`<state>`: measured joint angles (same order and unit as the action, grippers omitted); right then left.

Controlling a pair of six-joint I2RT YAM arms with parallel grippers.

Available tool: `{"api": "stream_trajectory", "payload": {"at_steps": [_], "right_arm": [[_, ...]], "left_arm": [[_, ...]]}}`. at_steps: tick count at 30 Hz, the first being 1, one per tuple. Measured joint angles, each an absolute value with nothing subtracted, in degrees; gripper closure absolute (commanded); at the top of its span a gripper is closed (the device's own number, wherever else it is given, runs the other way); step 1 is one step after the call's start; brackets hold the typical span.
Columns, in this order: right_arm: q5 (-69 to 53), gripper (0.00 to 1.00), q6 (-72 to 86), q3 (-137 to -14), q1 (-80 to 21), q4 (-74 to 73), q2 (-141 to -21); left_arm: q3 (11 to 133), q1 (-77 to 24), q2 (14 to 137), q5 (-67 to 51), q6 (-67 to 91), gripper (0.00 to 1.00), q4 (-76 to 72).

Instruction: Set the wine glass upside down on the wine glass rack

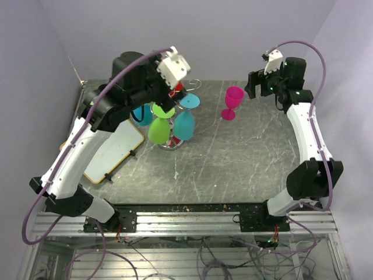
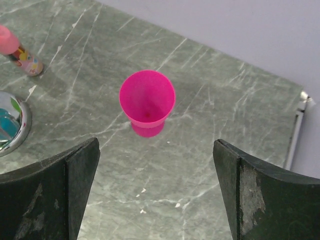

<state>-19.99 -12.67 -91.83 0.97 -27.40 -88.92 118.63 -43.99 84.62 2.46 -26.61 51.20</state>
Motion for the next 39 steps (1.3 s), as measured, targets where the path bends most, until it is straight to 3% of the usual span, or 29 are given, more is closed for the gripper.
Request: {"api": "stream_trajectory", "payload": {"at_steps": [7,18,28,39], "right_arm": [[-15.64,0.18,-11.2,-96.9,-0.8,-28.45,-97.76],[-9.96,0.51,-10.52,-109.25,-3.25,-32.69,-111.96],[-7.01,0.6,-10.5,-111.13,-3.88,-35.07,-118.21],[-6.61,0.85,-10.5,-113.27,-4.21,-36.58,-121.78]], "left_arm": [[117.03,-36.51,80.42,3.44,-21.08,0.02,46.26],[112.88,-30.44,74.65,3.25,-19.05,0.0,43.94],[112.79,-29.26,74.35,0.82,-18.96,0.0,43.94],[112.73,-28.91,74.26,-0.36,-19.03,0.0,43.94]]}}
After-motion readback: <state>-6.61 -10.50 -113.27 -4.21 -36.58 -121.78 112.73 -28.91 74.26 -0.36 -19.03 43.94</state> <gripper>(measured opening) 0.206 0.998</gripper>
